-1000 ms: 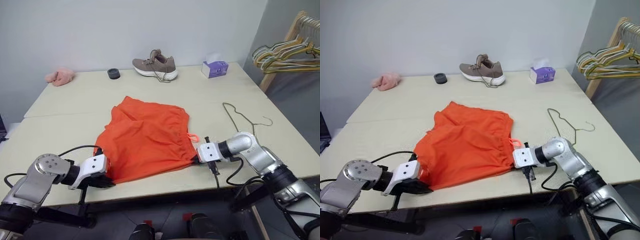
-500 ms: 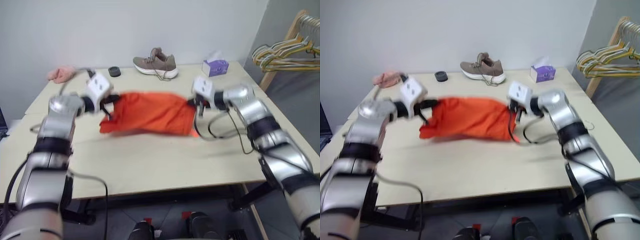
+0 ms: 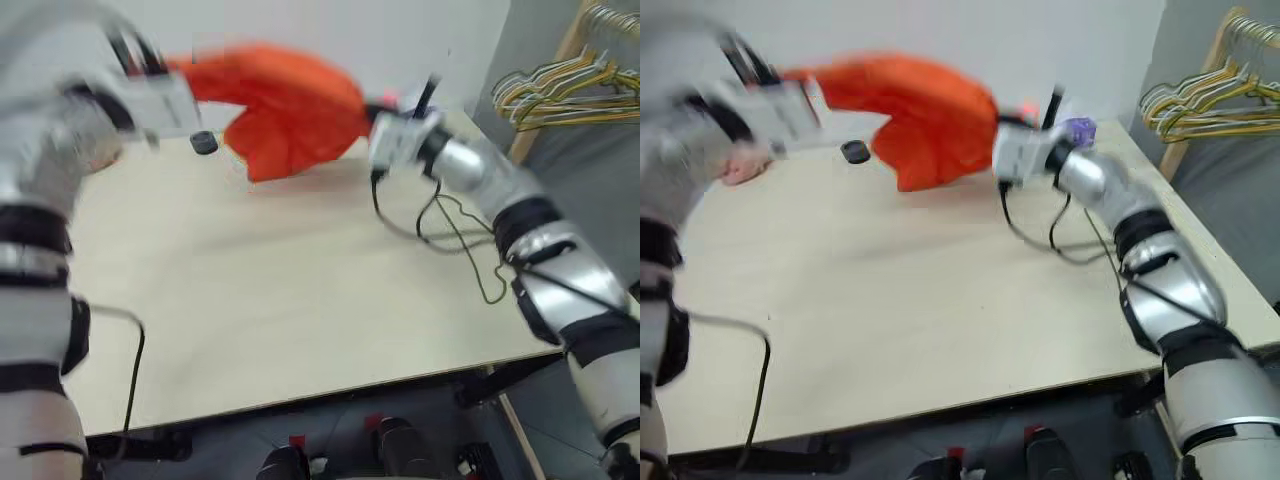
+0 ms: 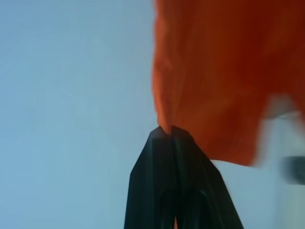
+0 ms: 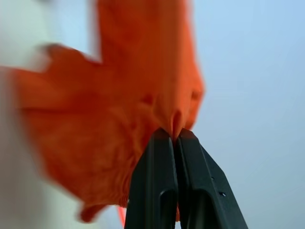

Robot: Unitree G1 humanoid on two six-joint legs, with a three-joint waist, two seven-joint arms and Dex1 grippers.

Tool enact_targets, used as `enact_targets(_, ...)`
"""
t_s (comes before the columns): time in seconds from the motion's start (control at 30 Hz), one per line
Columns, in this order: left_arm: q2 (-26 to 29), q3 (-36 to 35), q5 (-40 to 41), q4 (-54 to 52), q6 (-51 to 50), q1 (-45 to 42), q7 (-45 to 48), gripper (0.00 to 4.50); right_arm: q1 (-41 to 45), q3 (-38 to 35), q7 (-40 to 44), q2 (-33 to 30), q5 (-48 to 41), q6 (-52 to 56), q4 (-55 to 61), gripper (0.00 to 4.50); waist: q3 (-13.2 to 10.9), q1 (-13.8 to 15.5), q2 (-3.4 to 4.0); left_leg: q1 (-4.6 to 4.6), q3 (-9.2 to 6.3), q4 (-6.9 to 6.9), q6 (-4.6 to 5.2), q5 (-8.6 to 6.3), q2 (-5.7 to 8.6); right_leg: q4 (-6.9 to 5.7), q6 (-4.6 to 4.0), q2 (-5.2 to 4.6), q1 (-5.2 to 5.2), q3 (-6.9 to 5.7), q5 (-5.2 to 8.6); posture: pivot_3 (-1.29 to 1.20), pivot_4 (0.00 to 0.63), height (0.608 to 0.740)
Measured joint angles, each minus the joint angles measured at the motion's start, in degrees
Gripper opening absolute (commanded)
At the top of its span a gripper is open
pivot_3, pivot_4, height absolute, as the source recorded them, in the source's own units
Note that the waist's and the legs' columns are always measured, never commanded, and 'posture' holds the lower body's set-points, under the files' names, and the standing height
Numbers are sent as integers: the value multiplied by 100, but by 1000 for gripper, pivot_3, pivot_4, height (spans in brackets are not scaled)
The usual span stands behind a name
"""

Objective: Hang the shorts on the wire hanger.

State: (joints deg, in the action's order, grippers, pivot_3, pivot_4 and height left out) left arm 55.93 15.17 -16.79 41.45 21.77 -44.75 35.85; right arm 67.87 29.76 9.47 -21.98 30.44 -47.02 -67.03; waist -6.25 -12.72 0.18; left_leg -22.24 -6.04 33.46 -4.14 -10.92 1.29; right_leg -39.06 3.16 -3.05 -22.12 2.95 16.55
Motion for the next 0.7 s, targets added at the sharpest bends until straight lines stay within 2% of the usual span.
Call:
enact_targets(0.07, -49, 14, 667, -760, -795, 1518, 896, 0, -551, 313, 294, 64, 220, -238, -2, 28, -38, -46, -34, -33, -23, 33, 1, 1, -11, -35, -2, 20, -35, -6, -1, -89, 57, 740)
enact_targets(0.1, -78, -211, 1101, -1319, -1302, 2175, 1112, 0, -812, 422, 456, 63, 286, -374, 1, 28, -48, -44, -64, -70, -42, 59, 0, 1, -19, -70, -4, 24, -76, -15, -1, -87, 56, 740)
enact_targets(0.13, 96, -387, 1373, -1823, -1794, 2423, 1427, 0, -927, 505, 592, 36, 340, -426, -27, 28, -54, 16, -93, -98, -56, 91, -1, 2, -32, -100, -15, 33, -97, -38, 1, -86, 55, 740)
enact_targets(0.17, 205, -483, 1498, -2056, -2040, 2569, 1580, 0, -923, 512, 663, 38, 339, -491, 16, 28, -58, 49, -87, -95, -58, 87, 3, 4, -29, -101, -24, 40, -98, -39, -9, -86, 55, 740)
enact_targets(0.2, 410, -731, 1722, -2595, -2424, 2974, 1770, 0, -921, 510, 818, 31, 299, -611, 211, 28, -59, 65, -85, -76, -57, 73, 14, 11, -29, -102, -25, 40, -84, -37, -13, -84, 53, 740)
enact_targets(0.3, 861, -1098, 2212, -3732, -3063, 4118, 2353, 0, -1138, 501, 1534, -165, 1, -876, 690, 28, -59, 131, -85, 85, -54, 47, 24, 9, -63, -53, -11, 68, 86, -47, 15, -80, 50, 740)
enact_targets(0.33, 922, -1153, 2358, -4027, -3239, 4445, 2534, 0, -1351, 496, 1999, -246, -259, -883, 881, 28, -61, 161, -89, 135, -49, 46, 37, 0, -85, -36, -55, 85, 141, -48, 31, -81, 50, 740)
enact_targets(0.4, 995, -1287, 2637, -4431, -3525, 4876, 2823, 0, -1782, 481, 3047, -415, -888, -705, 1296, 28, -66, 217, -102, 160, -85, 48, 40, -2, -96, -25, -65, 89, 187, -62, 35, -84, 47, 740)
enact_targets(0.53, 1126, -1602, 3037, -5011, -3816, 5202, 3189, 0, -2273, 317, 4738, -883, -2100, 282, 2445, 28, -70, 368, -99, 156, -97, 52, 44, 1, -98, -37, -81, 93, 186, -64, 28, -89, 46, 740)
enact_targets(0.7, 1129, -1728, 3249, -5339, -4025, 5228, 3339, 0, -2799, 66, 5867, -1547, -2902, 1600, 4013, 28, -59, 492, -102, 149, -96, 51, 45, 1, -99, -27, -85, 95, 183, -68, 29, -101, 44, 740)
